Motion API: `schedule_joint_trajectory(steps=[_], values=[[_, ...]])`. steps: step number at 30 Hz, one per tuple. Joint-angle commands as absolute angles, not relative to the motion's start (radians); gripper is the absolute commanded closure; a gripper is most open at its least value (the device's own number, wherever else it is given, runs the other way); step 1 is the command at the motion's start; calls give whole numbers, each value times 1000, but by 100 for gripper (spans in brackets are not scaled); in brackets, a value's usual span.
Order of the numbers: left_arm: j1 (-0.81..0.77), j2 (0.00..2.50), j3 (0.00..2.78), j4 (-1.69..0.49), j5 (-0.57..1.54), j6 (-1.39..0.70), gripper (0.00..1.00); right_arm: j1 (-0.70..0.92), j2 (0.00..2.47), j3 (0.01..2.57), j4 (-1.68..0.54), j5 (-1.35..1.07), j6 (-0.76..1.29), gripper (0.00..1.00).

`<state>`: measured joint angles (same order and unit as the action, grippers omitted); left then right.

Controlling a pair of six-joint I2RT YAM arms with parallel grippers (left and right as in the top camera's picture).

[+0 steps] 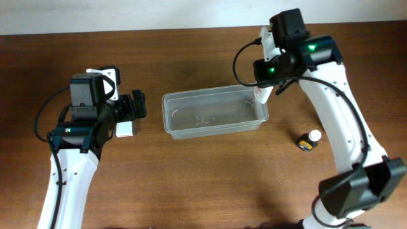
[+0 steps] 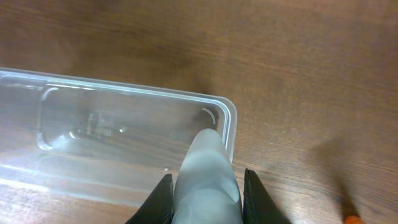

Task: Pack container
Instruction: 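Carry the dropper bottle into the container's right end and release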

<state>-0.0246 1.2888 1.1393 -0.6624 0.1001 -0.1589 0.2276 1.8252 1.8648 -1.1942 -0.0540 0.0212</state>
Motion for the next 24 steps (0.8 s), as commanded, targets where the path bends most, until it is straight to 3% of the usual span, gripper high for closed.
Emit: schedule_joint_trajectory(steps=[1, 8, 24], values=[[-19, 1294, 1159, -660, 82, -167, 0, 235, 1874, 1838, -1162, -53, 31, 82], [-19, 1294, 1159, -660, 82, -167, 1, 236, 1977, 1838, -1119, -53, 47, 88], [-19, 1294, 1159, -659, 82, -167, 0, 236, 2075, 1837, -1029, -57, 65, 85]])
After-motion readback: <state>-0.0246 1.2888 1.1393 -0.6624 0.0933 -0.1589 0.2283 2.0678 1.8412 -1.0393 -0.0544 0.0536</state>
